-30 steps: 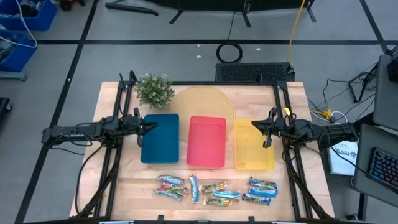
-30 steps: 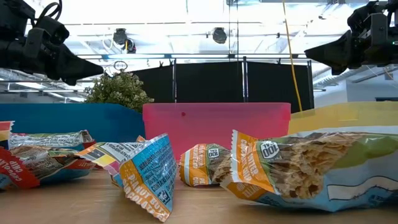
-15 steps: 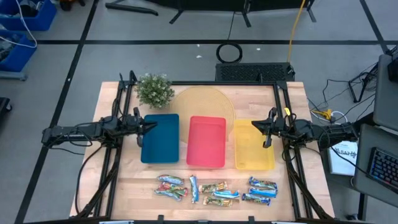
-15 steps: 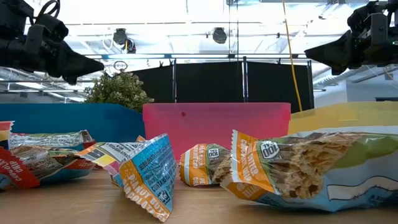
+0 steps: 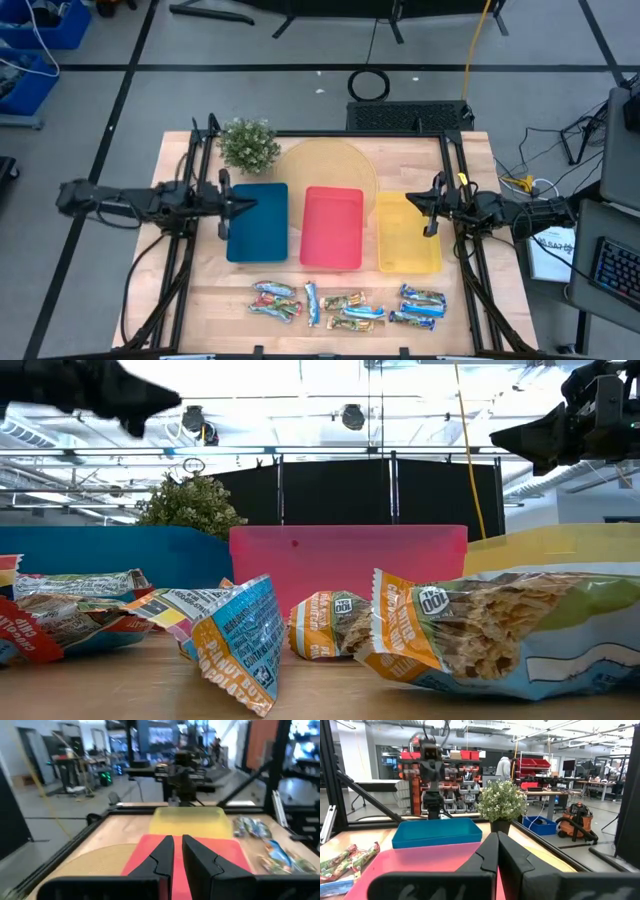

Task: Pick and place Granola Bars by type
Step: Put the yellow granola bar into the red bin

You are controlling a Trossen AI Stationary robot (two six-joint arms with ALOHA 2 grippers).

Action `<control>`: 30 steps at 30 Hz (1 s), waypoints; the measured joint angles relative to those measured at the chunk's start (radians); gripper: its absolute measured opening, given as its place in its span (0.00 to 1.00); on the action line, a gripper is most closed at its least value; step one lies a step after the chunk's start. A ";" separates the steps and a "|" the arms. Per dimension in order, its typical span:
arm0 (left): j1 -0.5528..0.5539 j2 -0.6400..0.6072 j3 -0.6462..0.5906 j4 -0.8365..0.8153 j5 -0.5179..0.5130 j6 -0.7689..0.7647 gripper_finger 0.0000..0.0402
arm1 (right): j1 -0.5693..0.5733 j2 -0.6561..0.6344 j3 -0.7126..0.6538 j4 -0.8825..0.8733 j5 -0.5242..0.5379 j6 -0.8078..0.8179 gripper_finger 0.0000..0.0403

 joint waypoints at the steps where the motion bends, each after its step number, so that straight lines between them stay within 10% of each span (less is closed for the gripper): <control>1: -0.020 0.062 0.048 -0.018 -0.018 0.001 0.12 | 0.000 0.000 0.000 0.000 0.000 0.000 0.00; 14: -0.248 0.910 0.657 -0.512 -0.160 0.320 0.12 | 0.000 0.000 0.000 0.000 0.000 -0.008 0.00; 24: -0.335 1.260 1.013 -0.672 -0.170 0.413 0.12 | 0.000 0.000 0.000 0.008 0.000 -0.008 0.00; 30: -0.329 1.401 1.200 -0.899 0.062 0.518 0.20 | 0.000 0.000 0.000 0.007 0.000 -0.029 0.00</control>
